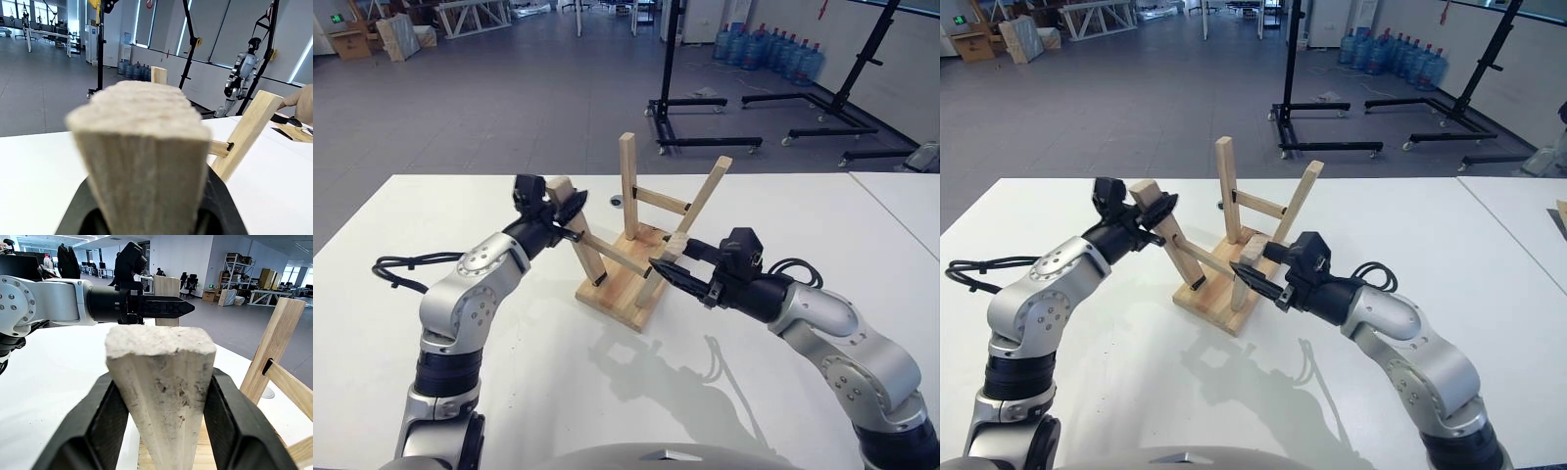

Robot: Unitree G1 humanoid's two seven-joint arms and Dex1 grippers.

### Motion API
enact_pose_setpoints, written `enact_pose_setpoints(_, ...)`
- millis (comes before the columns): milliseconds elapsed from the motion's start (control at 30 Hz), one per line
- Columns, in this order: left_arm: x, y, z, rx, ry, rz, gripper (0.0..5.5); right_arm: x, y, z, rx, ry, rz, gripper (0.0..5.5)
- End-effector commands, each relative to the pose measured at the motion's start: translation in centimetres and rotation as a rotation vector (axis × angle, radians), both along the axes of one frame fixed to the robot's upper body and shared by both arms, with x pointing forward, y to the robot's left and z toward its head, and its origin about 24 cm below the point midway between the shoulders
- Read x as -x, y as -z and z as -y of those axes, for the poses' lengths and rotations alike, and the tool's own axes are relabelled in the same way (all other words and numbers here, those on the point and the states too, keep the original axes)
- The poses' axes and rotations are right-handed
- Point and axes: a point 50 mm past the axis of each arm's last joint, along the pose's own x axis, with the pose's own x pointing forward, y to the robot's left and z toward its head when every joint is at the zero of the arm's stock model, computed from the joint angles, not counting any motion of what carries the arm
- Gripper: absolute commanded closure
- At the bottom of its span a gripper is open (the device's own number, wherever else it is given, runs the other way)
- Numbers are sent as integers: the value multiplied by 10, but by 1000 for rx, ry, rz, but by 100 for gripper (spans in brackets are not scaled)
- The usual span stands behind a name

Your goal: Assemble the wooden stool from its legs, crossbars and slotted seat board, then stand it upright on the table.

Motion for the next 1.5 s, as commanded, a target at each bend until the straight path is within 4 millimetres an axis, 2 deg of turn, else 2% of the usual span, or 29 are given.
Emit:
enact_pose_setpoints(33,8,14,3,-53,53,-54,451,6,18,-5,33,-49,-110,345)
enact_pose_setpoints(200,13,18,10,-85,81,-40,451,6,19,-7,42,-43,-107,345)
enact_pose_setpoints(367,20,41,4,-111,31,-111,451,-1,19,-5,9,31,-104,345)
enact_pose_setpoints(600,20,43,3,-122,-12,-86,451,-13,14,-1,-111,164,-106,345)
enact_pose_setpoints(633,21,43,4,-111,-3,-85,413,-13,13,-1,-135,174,-109,345)
enact_pose_setpoints(700,21,38,6,-72,5,-78,379,-16,7,-1,-194,196,-102,345)
enact_pose_setpoints(733,19,32,7,-27,0,-76,364,-17,4,0,-215,206,-96,345)
enact_pose_setpoints(767,17,26,7,8,-7,-67,346,-19,2,0,-233,211,-89,305)
enact_pose_setpoints(833,10,10,4,49,-30,-29,315,-20,-4,0,-270,204,-75,279)
enact_pose_setpoints(1233,-4,-47,-1,82,-49,144,154,-27,-29,4,-359,219,-12,279)
enact_pose_setpoints(1367,-9,-82,-10,107,-72,259,94,-30,-30,6,-354,232,-9,279)
enact_pose_setpoints(1433,-11,-99,-7,140,-37,303,89,-30,-29,6,-350,239,-9,279)
enact_pose_setpoints(1500,-23,-111,-5,151,-21,340,89,-32,-30,6,-347,251,-1,279)
